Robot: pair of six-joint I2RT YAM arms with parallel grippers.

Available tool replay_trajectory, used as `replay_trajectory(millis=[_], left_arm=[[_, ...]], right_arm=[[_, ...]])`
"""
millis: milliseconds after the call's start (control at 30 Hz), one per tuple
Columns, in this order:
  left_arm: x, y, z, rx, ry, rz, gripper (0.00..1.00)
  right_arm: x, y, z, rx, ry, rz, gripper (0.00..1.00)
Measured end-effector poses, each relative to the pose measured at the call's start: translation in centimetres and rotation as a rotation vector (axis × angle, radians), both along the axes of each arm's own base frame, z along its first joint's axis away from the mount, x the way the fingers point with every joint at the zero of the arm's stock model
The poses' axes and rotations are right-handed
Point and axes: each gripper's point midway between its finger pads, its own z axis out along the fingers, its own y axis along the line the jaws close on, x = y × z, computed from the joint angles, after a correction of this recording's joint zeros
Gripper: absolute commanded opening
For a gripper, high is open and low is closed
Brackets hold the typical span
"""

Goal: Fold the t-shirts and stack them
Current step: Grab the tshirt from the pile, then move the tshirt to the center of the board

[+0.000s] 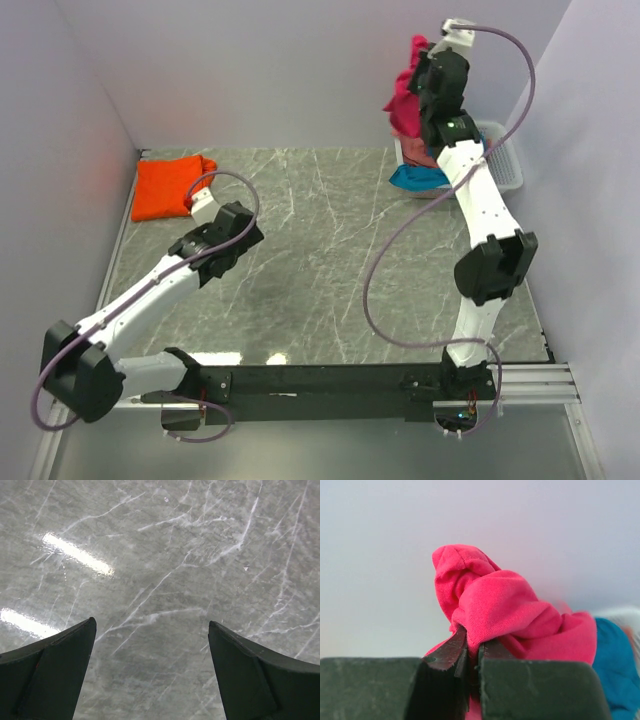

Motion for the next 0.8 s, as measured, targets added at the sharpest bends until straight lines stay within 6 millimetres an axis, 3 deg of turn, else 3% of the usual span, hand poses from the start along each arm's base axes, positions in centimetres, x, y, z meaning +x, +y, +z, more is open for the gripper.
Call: replay_trajectory(millis=[167,267,367,467,567,633,700,800], left_arm=[[-1.5,0.9,1.4,-0.036,-0.054,0.003,0.99],[-2.5,1.5,2.5,-0.064,-0.091,0.008,0.99],[-3.5,2.2,3.5,-0.093,-0.122,0.02,0.99],[-4.4,2.9,4.2,-0.107,-0.141,0.034,0.99],[-5.1,3.5,4.7,-0.117,-0.153,0.049,0.99],[-5.3,3.6,4.7,-0.119,-0.155,0.051,0.99],[-5.5,3.7,4.4,-0.119,-0.148,0.051,0.99],[-5.6,3.5,3.2,-0.109,-0.115,0.046,0.99]], right_arm=[[-6.1,9.1,6.8,-0.025,-0.108,0.208,0.0],[-10.4,14.3,9.4,0.011,-0.144,0.392,0.0],[-14.5,17.1,11.1,0.085,-0.158,0.554,0.0],[-17.9,17.8,11.0,0.177,-0.134,0.672,0.0],[-20.1,18.1,8.1,0.255,-0.058,0.734,0.04],[-20.7,17.9,4.4,0.299,0.033,0.725,0.3],[-20.7,17.2,-1.7,0.345,0.161,0.677,0.63],[-20.6,14.4,-12.9,0.389,0.39,0.549,0.84]])
